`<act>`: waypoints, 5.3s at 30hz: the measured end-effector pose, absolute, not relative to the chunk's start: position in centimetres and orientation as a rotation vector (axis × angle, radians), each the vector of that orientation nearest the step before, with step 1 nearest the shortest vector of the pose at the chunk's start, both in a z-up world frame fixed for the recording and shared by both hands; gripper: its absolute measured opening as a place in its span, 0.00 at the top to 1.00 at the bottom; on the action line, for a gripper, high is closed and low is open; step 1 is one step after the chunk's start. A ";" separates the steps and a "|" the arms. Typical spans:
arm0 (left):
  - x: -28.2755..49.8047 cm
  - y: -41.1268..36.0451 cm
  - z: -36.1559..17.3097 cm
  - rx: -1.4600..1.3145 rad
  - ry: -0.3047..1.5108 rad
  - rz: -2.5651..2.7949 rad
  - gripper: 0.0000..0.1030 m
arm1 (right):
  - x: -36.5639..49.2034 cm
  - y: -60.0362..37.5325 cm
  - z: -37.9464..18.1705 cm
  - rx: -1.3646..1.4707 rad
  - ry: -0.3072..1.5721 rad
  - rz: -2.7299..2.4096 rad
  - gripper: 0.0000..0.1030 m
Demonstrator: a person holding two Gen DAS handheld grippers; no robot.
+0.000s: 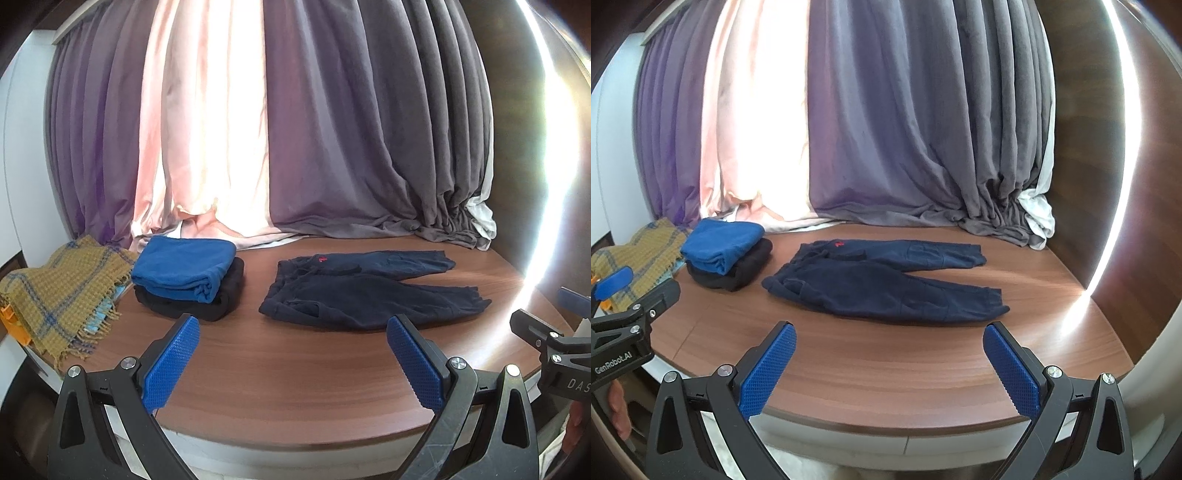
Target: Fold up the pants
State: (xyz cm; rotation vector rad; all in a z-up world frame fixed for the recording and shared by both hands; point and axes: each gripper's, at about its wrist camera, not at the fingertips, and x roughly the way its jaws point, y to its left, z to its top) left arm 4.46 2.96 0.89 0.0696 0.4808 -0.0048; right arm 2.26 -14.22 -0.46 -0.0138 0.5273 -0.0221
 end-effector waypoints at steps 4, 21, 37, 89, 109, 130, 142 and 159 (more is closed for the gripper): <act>7.0 3.1 0.4 0.089 0.483 -0.008 0.00 | 4.7 -14.1 -1.1 -0.003 0.544 -0.031 0.00; 19.2 5.5 -4.5 0.104 0.608 -0.079 0.00 | 15.4 -12.1 -5.3 0.026 0.634 -0.131 0.00; 26.1 5.0 -11.1 0.087 0.747 -0.037 0.00 | 21.9 -14.3 -11.9 0.110 0.748 -0.237 0.00; 29.6 5.2 -16.3 -0.075 0.927 -0.124 0.89 | 25.4 -19.6 -15.4 0.243 0.826 -0.284 0.89; 29.7 5.7 -16.6 -0.099 0.928 -0.122 0.90 | 25.0 -19.6 -16.7 0.229 0.871 -0.293 0.89; 27.6 5.6 -9.5 -0.139 0.872 -0.093 0.90 | 21.7 -20.6 -8.6 0.195 0.761 -0.236 0.89; 31.9 3.7 -8.1 -0.117 0.864 -0.056 0.90 | 29.6 -23.6 -6.2 0.128 0.779 -0.129 0.89; 41.4 3.3 -10.0 -0.117 0.904 0.067 0.90 | 42.6 -24.9 -8.6 0.080 0.943 0.007 0.89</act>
